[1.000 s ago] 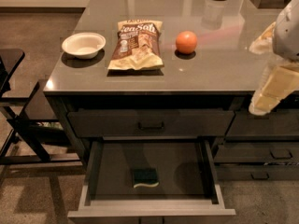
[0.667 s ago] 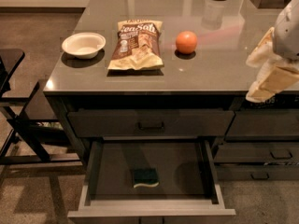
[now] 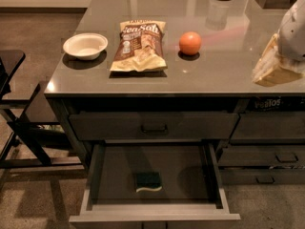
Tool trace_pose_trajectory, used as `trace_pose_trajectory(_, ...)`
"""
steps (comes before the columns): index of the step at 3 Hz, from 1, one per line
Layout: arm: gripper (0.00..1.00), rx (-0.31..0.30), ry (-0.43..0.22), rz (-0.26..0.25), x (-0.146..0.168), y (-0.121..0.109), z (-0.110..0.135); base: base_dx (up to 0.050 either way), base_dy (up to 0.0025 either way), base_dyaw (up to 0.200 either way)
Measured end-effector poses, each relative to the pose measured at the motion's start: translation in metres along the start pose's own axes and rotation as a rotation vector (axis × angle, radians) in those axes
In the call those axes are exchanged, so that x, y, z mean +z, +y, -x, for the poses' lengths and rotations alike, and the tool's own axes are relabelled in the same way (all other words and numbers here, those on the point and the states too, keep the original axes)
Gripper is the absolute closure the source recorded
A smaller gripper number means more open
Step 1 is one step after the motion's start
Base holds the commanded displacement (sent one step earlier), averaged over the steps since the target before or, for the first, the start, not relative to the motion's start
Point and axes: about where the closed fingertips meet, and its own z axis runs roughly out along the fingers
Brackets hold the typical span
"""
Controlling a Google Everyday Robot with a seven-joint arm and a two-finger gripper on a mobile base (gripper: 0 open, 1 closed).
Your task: Pick sponge from middle drawer and place on counter
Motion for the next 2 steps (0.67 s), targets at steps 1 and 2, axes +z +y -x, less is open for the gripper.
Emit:
trace_pose_trajectory(1,0.0,0.0,0.0,0.0,-0.0001,0.0,0.0,0.0,0.0,0.0)
trace_pose_trajectory(2,0.0,0.0,0.0,0.0,0.0,0.0,0.0001,0.0,0.0,0.0)
